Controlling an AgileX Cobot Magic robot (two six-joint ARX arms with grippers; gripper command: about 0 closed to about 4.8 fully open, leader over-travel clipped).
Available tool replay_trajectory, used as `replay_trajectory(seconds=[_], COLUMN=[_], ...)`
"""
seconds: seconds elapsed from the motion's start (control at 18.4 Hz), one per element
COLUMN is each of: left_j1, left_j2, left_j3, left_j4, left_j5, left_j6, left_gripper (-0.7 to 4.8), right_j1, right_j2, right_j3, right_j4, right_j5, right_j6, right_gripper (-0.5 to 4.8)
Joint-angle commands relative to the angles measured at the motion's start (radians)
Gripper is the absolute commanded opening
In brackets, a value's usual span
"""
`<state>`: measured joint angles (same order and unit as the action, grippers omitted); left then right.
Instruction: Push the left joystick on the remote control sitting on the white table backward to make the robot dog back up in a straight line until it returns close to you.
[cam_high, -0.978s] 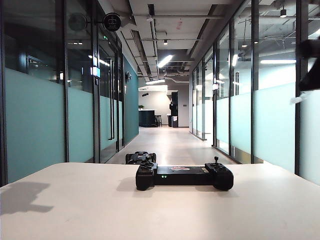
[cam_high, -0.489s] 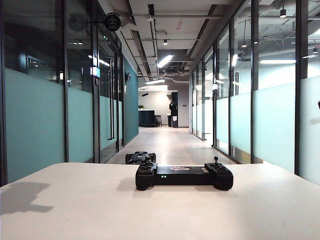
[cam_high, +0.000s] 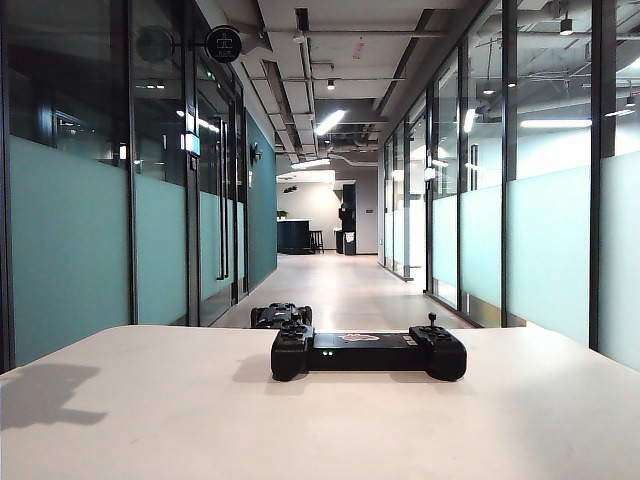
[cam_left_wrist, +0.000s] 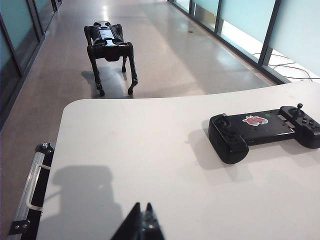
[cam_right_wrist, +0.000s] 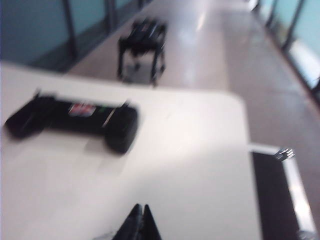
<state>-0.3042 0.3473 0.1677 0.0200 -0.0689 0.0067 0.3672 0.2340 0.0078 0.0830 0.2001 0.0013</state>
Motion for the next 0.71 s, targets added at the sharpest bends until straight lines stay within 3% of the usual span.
replay_trajectory(seconds=[0.05, 0.33, 0.71], left_j1=[0.001, 0.001, 0.001], left_j2=[0.000, 0.000, 0.000], left_j3=[0.001, 0.001, 0.001], left_j4=[0.007, 0.007, 0.007], left_j5=[0.003, 0.003, 0.003], left_j6=[0.000, 0.000, 0.000], left_gripper=[-0.05, -0.05, -0.05], right_j1=[-0.057, -0.153, -0.229], right_j2=[-0.041, -0.124, -0.235], right_j3=[-0.009, -0.009, -0.009], right_j4=[-0.006, -0.055, -0.102], right_j5=[-0.056, -0.131, -0.129], right_j6=[-0.003, 0.000, 0.005], right_gripper=[-0.06, -0.06, -0.06])
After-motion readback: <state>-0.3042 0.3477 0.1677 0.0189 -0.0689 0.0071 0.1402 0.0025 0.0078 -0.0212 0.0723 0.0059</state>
